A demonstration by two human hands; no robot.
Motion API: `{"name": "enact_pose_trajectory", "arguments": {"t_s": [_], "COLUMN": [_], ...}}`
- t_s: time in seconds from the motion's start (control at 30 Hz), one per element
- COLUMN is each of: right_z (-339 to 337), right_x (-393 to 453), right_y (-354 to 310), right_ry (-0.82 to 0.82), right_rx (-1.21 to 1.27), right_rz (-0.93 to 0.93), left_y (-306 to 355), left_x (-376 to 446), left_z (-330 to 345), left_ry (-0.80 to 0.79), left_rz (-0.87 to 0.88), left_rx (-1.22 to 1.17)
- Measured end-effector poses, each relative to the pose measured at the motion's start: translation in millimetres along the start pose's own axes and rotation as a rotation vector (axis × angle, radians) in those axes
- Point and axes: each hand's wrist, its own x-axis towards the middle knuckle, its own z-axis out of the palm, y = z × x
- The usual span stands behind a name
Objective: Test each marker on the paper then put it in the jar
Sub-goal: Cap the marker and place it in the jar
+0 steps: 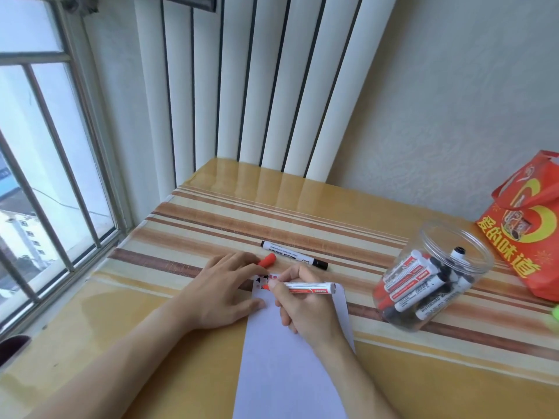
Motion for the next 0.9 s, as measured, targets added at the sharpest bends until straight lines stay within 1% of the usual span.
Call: {"name": "enact_pose_trajectory", "arguments": {"t_s": [0.2, 0.4, 0.77, 0.9], "right_z": [10.5, 12.6, 12.9, 14.0], "right_x": [6.7, 7.3, 4.7, 4.3], "right_y": [2.2, 2.7, 1.6, 1.2], "right_ry": [0.077, 0.048, 0.072, 0.046], "right_rx": [-0.056, -0.043, -0.069, -0.093], "right_rz": [-0.017, -0.014, 0.002, 0.001], "left_y": [-3.5, -6.0, -0.3, -1.2], "left_x": [1.8, 4.8, 4.4, 3.3], "left_z": [-0.7, -2.5, -10.6, -10.0], "left_ry": [-0.022, -0.064, -0.11, -0.132], "left_rz": [-0.015, -0.037, -0.055, -0.046], "left_rx": [-0.045, -0.074, -0.1, -0.061]}}
